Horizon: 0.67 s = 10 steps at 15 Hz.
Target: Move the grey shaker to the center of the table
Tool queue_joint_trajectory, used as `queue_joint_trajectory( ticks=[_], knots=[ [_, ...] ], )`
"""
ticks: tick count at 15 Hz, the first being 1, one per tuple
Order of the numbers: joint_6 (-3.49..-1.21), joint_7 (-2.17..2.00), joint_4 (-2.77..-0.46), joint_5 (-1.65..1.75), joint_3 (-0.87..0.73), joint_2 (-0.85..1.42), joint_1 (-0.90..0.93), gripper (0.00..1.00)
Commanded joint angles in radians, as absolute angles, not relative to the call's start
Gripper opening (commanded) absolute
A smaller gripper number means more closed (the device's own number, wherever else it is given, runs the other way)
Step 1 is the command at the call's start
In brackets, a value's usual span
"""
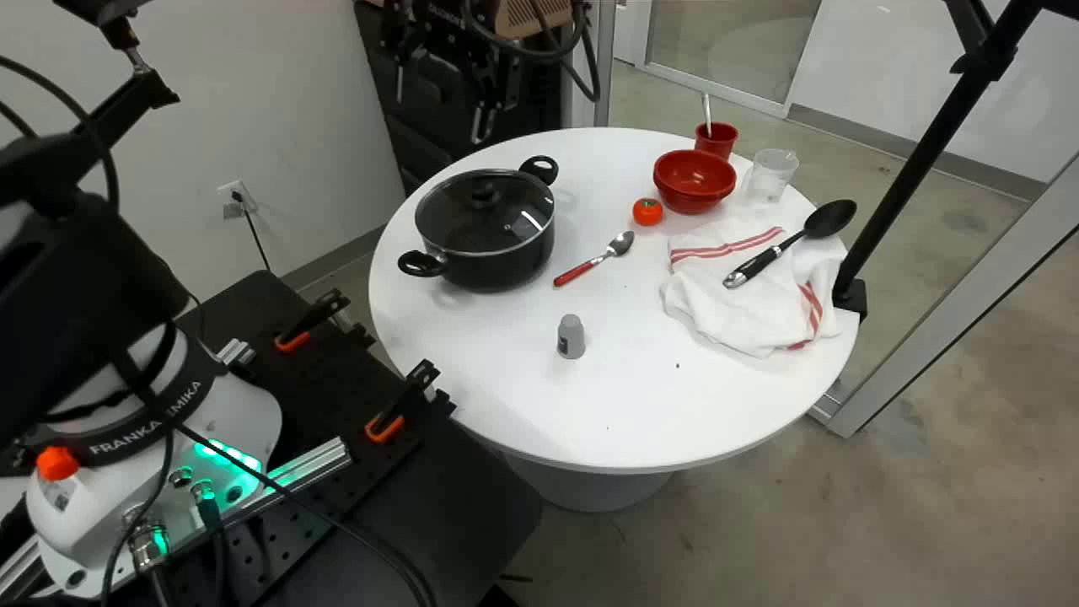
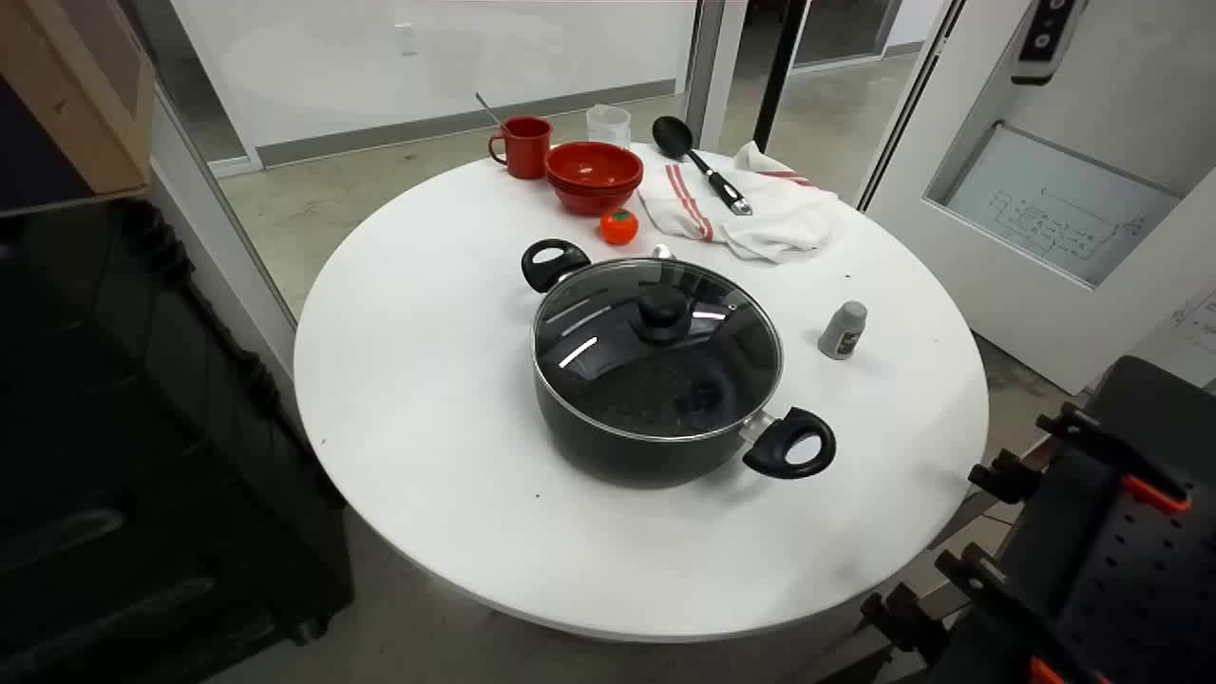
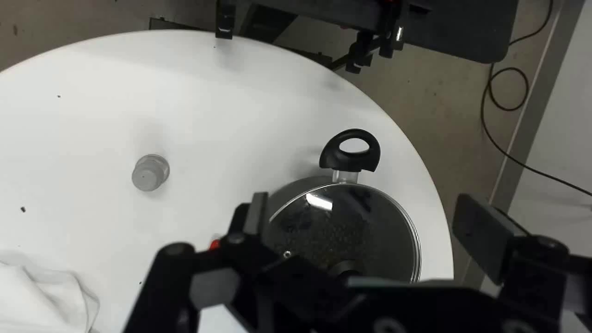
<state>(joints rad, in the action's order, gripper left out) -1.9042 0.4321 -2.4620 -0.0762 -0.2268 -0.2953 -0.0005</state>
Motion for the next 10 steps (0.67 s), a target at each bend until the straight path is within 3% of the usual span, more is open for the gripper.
queue_joint_trajectory(
  ticks=[1, 7, 10],
  knots=[
    [-1.901, 0.437, -2.46, -0.082, -0.205, -0.294, -0.023, 1.0],
    [-1.902, 0.437, -2.46, -0.082, -0.205, -0.294, -0.023, 1.0],
    [-2.094, 0.558, -2.541, -0.169, -0.245, -0.325, -0.03, 1.0]
  ],
)
